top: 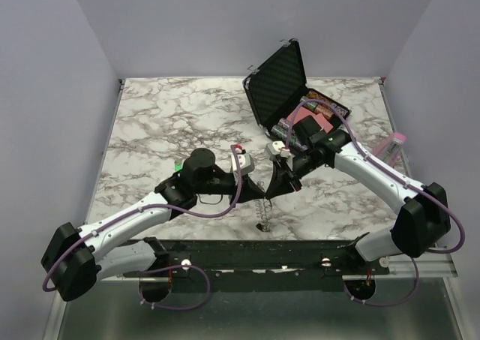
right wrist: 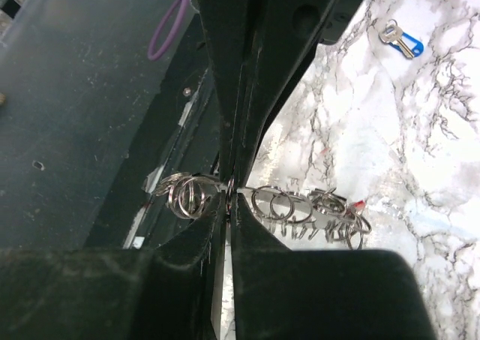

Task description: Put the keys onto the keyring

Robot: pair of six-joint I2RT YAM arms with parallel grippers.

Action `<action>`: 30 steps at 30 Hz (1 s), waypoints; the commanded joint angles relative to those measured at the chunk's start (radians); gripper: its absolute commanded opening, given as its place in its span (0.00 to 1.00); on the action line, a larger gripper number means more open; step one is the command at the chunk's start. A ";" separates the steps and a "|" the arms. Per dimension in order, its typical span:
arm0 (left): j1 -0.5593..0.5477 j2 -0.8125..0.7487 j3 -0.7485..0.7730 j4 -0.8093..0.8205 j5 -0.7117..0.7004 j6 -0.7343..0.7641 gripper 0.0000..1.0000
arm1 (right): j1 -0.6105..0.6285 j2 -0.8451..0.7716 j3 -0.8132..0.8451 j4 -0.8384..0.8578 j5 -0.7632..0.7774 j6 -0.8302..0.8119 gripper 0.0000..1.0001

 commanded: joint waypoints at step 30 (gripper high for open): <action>0.001 -0.146 -0.254 0.515 -0.109 -0.239 0.00 | -0.002 0.014 0.000 0.069 -0.079 0.108 0.06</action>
